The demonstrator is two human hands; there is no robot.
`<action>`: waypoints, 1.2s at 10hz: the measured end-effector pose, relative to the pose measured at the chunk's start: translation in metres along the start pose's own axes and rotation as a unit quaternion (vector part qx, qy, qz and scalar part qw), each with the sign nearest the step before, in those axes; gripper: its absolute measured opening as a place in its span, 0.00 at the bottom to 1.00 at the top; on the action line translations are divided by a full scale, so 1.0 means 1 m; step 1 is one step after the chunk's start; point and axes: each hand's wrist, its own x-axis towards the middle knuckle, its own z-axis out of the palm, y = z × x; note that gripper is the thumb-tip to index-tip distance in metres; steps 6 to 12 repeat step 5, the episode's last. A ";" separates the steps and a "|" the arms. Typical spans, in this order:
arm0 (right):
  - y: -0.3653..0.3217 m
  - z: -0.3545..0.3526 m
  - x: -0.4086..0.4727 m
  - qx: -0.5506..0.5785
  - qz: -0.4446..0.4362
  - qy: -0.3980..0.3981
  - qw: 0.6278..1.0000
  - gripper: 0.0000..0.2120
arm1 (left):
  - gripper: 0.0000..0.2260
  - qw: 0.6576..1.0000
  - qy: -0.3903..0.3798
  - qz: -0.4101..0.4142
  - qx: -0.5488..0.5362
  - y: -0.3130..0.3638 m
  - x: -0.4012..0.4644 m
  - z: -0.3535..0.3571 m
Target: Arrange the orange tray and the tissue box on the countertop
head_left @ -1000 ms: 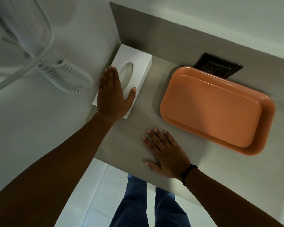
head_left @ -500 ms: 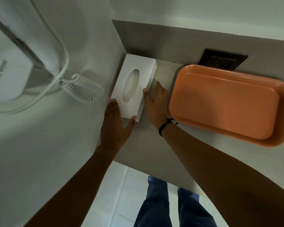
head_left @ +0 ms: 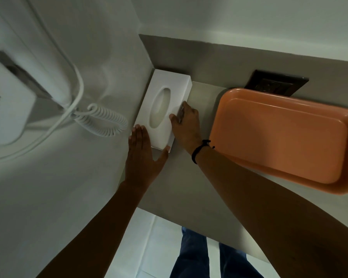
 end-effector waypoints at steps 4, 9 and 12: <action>-0.001 0.009 0.024 -0.003 0.006 -0.003 1.000 0.33 | 0.48 0.999 -0.002 0.001 -0.034 0.000 0.015 -0.001; 0.004 0.006 0.014 -0.004 -0.002 -0.009 1.000 0.25 | 0.47 1.000 0.008 0.001 -0.006 0.005 0.015 -0.004; 0.004 0.006 0.014 -0.004 -0.002 -0.009 1.000 0.25 | 0.47 1.000 0.008 0.001 -0.006 0.005 0.015 -0.004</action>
